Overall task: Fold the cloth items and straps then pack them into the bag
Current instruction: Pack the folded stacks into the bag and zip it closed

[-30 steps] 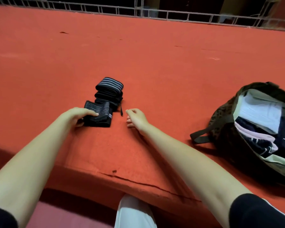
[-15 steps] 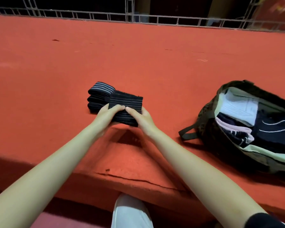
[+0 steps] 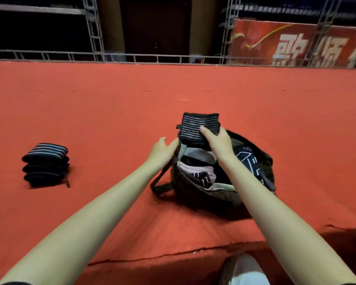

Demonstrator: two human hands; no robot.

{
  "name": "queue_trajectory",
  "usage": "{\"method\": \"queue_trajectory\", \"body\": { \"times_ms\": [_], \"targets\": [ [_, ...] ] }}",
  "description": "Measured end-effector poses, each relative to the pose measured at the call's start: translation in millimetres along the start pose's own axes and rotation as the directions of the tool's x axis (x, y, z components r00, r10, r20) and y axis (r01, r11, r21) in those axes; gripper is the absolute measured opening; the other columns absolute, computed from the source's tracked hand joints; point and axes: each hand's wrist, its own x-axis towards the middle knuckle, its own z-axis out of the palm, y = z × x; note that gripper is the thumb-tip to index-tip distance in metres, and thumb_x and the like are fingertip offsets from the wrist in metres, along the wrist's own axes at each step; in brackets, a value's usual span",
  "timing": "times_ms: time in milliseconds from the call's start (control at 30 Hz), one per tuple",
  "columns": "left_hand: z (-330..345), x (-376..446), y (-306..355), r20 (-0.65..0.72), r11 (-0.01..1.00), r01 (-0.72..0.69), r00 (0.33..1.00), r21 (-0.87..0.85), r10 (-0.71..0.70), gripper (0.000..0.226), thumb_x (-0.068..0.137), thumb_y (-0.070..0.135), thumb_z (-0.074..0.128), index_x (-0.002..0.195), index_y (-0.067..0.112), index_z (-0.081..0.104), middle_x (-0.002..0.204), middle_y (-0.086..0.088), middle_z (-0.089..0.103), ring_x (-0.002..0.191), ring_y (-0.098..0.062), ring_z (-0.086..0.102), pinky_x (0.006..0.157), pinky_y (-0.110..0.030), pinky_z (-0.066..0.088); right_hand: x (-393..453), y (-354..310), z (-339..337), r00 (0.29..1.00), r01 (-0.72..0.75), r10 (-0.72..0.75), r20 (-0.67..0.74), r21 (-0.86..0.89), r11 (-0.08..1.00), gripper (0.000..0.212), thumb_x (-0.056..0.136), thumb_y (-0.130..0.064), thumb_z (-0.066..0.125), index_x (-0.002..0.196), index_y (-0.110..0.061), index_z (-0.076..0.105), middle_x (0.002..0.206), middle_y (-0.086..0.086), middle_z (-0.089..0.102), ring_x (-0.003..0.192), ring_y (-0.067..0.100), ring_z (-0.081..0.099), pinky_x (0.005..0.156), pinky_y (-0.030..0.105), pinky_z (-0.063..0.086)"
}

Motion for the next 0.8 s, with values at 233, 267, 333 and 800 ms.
{"method": "queue_trajectory", "body": {
  "times_ms": [233, 267, 333, 800],
  "targets": [
    [19, 15, 4, -0.011, 0.968, -0.102, 0.994, 0.23, 0.107, 0.054, 0.097, 0.015, 0.036, 0.148, 0.005, 0.024, 0.149, -0.015, 0.036, 0.137, -0.026, 0.036, 0.108, -0.031, 0.029, 42, 34, 2, 0.999, 0.053, -0.034, 0.041, -0.701, 0.712, 0.052, 0.088, -0.054, 0.051, 0.108, -0.007, 0.059, 0.11, 0.011, 0.063, 0.108, 0.032, 0.057, 0.08, 0.037, 0.046],
    [18, 14, 5, -0.024, 0.965, -0.139, 0.989, 0.223, 0.148, 0.051, 0.097, 0.013, 0.036, 0.147, 0.007, 0.029, 0.149, -0.012, 0.038, 0.137, -0.025, 0.036, 0.107, -0.03, 0.029, 41, 34, 4, 0.995, 0.083, -0.091, 0.034, -0.783, 0.616, 0.054, 0.089, -0.054, 0.051, 0.112, -0.006, 0.057, 0.115, 0.011, 0.059, 0.114, 0.031, 0.051, 0.082, 0.038, 0.045],
    [17, 14, 7, -0.046, 0.96, -0.201, 0.976, 0.197, 0.214, 0.045, 0.095, 0.01, 0.038, 0.14, 0.012, 0.042, 0.14, -0.009, 0.05, 0.128, -0.024, 0.046, 0.1, -0.029, 0.036, 38, 34, 3, 0.974, 0.134, -0.223, 0.027, -0.867, 0.479, 0.054, 0.089, -0.052, 0.054, 0.117, -0.006, 0.054, 0.119, 0.011, 0.052, 0.117, 0.03, 0.042, 0.088, 0.04, 0.042],
    [17, 4, 19, 0.0, 0.99, -0.135, 0.991, 0.052, 0.135, 0.041, 0.093, 0.01, 0.04, 0.131, 0.021, 0.05, 0.088, 0.003, 0.057, 0.078, -0.014, 0.053, 0.067, -0.027, 0.04, 25, 30, -3, 0.93, 0.368, -0.126, 0.345, -0.868, 0.333, 0.06, 0.088, -0.069, 0.036, 0.139, -0.039, 0.044, 0.139, 0.0, 0.045, 0.127, 0.027, 0.033, 0.1, 0.042, 0.035]
  ]
}}
